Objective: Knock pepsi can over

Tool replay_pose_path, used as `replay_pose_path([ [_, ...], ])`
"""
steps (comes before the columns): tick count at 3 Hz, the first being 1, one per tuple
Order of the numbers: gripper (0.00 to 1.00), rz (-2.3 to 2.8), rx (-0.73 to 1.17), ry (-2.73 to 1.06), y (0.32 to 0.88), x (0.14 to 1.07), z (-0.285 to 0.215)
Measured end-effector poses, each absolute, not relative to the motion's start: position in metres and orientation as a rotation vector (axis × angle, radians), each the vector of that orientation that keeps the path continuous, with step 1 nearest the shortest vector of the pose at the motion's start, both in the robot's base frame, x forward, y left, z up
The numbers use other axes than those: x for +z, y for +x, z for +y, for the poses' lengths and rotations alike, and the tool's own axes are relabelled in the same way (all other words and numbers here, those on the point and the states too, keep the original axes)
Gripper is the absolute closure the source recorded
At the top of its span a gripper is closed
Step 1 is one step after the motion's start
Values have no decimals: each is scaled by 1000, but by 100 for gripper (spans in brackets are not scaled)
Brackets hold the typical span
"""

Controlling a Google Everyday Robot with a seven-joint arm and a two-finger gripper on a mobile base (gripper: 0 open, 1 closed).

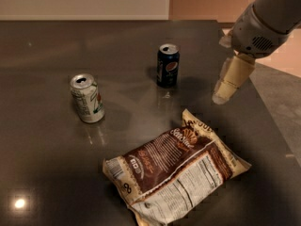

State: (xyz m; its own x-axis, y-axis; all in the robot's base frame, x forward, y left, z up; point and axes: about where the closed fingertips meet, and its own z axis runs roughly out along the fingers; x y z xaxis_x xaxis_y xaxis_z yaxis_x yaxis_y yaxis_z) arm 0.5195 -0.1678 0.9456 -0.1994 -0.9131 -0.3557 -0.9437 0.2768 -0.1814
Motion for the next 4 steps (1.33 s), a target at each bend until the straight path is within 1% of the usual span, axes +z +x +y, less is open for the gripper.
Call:
replay_pose_path([
  [1,0,2106,172,-1627,556,938,-140],
  [3,0,2065,293,-1557,626,920,-103],
  [4,0,2035,338,-1546,646,913,-82],
])
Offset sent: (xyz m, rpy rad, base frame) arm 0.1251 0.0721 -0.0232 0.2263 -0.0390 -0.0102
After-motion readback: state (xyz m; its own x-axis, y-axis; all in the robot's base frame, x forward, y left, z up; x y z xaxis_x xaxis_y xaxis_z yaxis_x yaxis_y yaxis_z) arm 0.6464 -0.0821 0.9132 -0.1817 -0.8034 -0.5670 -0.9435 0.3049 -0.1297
